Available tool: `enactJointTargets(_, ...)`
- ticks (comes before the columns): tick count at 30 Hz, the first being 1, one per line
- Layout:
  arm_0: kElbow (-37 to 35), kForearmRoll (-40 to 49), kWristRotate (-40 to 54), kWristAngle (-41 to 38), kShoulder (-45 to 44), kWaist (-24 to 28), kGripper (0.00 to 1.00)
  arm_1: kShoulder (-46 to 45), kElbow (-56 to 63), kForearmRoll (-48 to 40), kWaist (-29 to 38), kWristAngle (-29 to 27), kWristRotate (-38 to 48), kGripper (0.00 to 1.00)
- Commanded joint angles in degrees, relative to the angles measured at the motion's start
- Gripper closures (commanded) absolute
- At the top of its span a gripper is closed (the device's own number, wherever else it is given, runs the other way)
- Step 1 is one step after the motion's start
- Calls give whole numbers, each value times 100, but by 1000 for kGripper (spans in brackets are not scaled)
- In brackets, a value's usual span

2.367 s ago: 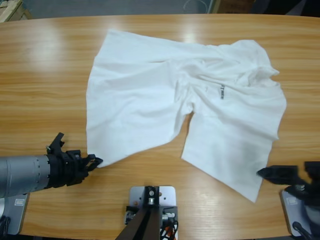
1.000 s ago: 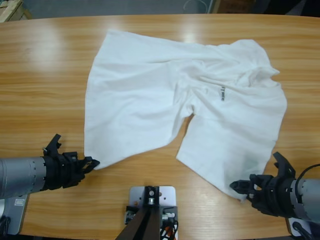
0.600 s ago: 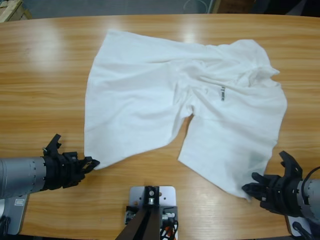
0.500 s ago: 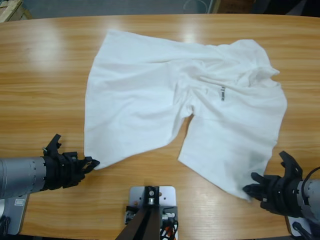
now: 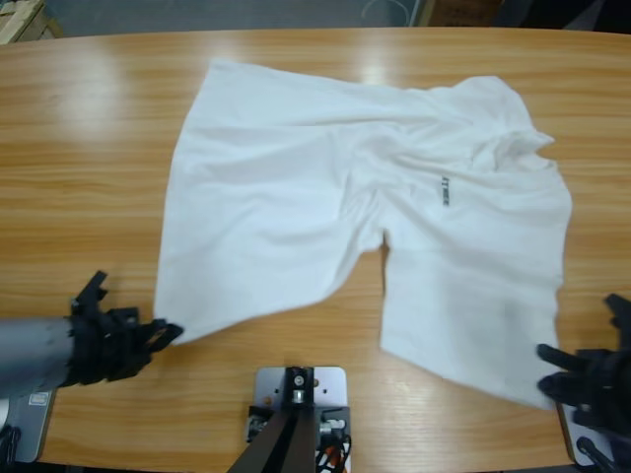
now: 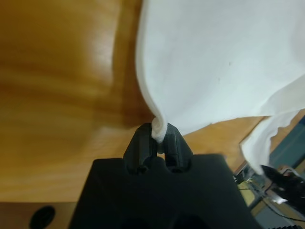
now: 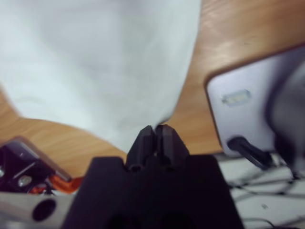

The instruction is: Fold clothes

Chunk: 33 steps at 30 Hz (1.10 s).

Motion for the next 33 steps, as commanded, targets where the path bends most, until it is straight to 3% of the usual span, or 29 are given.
enactJointTargets(1, -958, 3576, -335, -96, -2266, -180, 1000, -1080, -987, 2429, 57, 240, 151, 1000)
enactJointTargets(4, -1202, 4367, -354, -105, -2784, -85, 1000, -1183, -1221, 2782, 57, 356, 212, 1000)
enactJointTargets(9, -1062, 4456, -368, -78, -2732, -81, 1000, -1331, -1548, 3158, 57, 125, 158, 1000)
enactJointTargets(15, -1025, 4266, -340, -61, -2700, 346, 1000, -1595, -2109, 3040, 57, -1081, -728, 1000)
enactJointTargets(20, -1065, 3929, 279, -119, -2684, 1306, 1000, -1695, -1878, 1880, 57, -1648, -1486, 1000)
enactJointTargets(24, -1111, 3324, 873, -354, -2336, 2037, 1000, -1686, -1411, 1307, -7, -1933, -1591, 1000)
enactJointTargets(29, -1171, 2547, 1275, -581, -1663, 2594, 1000, -1658, -1087, 608, -731, -2316, -2384, 1000)
enactJointTargets(33, -1417, 2495, 1801, -868, -1487, 3317, 1000, -1327, -1100, -22, -2074, -1647, -3803, 1000)
